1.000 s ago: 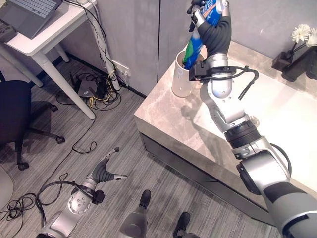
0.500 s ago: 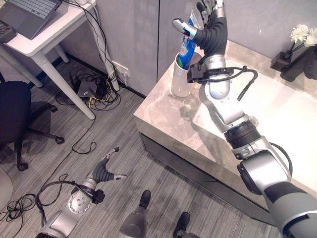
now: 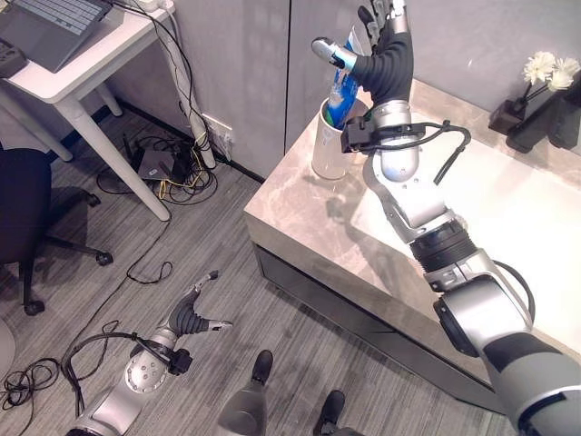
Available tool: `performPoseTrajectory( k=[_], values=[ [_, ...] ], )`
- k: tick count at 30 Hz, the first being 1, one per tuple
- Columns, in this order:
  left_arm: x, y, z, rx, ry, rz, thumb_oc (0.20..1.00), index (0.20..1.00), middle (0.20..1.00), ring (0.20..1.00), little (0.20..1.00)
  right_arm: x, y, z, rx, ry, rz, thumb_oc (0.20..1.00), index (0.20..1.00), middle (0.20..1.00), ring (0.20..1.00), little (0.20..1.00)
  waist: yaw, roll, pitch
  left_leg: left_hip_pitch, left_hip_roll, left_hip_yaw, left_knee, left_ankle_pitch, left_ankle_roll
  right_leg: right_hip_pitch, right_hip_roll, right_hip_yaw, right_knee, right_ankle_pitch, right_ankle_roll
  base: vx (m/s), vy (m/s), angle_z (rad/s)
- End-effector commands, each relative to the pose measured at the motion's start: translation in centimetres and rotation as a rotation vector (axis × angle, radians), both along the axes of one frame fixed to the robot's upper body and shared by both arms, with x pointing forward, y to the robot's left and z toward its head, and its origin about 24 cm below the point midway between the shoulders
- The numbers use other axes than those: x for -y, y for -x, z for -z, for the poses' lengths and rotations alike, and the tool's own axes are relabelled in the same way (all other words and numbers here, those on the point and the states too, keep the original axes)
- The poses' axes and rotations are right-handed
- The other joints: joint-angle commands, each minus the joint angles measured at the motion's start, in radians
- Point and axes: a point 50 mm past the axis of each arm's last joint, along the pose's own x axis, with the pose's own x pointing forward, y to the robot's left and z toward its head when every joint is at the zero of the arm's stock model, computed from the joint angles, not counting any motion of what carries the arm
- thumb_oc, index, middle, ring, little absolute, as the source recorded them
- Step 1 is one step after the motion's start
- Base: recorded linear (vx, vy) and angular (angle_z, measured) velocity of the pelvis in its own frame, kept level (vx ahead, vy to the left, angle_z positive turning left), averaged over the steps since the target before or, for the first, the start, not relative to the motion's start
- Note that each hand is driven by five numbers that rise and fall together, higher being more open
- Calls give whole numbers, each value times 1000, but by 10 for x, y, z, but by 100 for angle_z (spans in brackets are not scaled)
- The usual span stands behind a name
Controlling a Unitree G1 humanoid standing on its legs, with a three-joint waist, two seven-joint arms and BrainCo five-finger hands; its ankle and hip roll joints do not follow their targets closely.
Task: Put brush and paste in cup on sink, flatten towel.
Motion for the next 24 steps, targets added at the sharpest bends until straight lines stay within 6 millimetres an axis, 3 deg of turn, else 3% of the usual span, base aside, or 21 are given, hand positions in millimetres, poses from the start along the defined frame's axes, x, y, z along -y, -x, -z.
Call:
performPoseTrajectory(
  k=[1, 8, 12, 15, 17, 18, 19, 20, 24],
  values=[
    [-6, 2, -11, 49, -81, 41, 1000, 1000, 1000, 1000, 1000, 6, 22, -42, 204, -23, 44, 1000, 1000, 1000, 1000, 1000, -8, -51, -33, 10, 20, 9, 3, -45, 2, 8, -146, 35, -1, 123, 84, 0, 0, 0],
    [-4, 0, -11, 40, -124, 72, 1000, 1000, 1000, 1000, 1000, 21, 38, -54, 307, -68, 101, 1000, 1000, 1000, 1000, 1000, -31, -40, -51, 27, 30, 32, 3, -50, 1, 4, -140, 59, -1, 122, 83, -19, -1, -6],
    [-3, 2, -10, 29, -151, 100, 1000, 1000, 1000, 1000, 1000, 41, 50, -57, 371, -71, 157, 1000, 1000, 1000, 1000, 1000, -52, -26, -63, 42, 37, 53, 3, -55, -1, -2, -137, 79, -1, 120, 83, -34, 7, -21],
    [-2, 8, -1, -1, -144, 87, 1000, 1000, 1000, 1000, 1000, 95, 75, -25, 415, -27, 336, 1000, 1000, 1000, 1000, 1000, -126, 12, -86, 78, 59, 96, 3, -66, -4, -14, -126, 124, -1, 115, 83, -34, 6, -37],
    [-1, 10, 2, -11, -145, 90, 1000, 1000, 1000, 1000, 1000, 109, 79, -11, 390, -36, 387, 1000, 1000, 1000, 1000, 1000, -135, 18, -93, 86, 63, 105, 3, -69, -4, -14, -122, 134, -1, 114, 82, -3, 4, -45],
    [-4, 15, 6, -23, -153, 70, 1000, 1000, 1000, 1000, 1000, 154, 95, 22, 326, -22, 597, 1000, 1000, 1000, 1000, 1000, -195, 38, -103, 108, 76, 131, 3, -75, -6, -21, -111, 165, -1, 113, 81, 4, 1, -47],
    [-8, 19, 8, -34, -160, 51, 1000, 1000, 1000, 1000, 1000, 175, 104, 37, 290, 4, 710, 1000, 1000, 1000, 1000, 1000, -222, 45, -108, 117, 81, 144, 3, -78, -8, -25, -107, 177, -1, 113, 83, 4, 2, -25],
    [-7, 20, 9, -40, -162, 57, 1000, 1000, 1000, 1000, 1000, 176, 106, 39, 286, 5, 716, 1000, 1000, 1000, 1000, 1000, -215, 44, -112, 119, 82, 145, 3, -79, -8, -24, -106, 179, -1, 113, 83, -2, -7, -13],
    [-19, 29, 20, -66, -149, -26, 1000, 1000, 1000, 1000, 1000, 224, 131, 69, 202, 70, 1012, 1000, 1000, 1000, 1000, 1000, -264, 58, -119, 133, 92, 173, 3, -84, -11, -40, -95, 211, -1, 116, 88, -1, -8, -44]
  ],
)
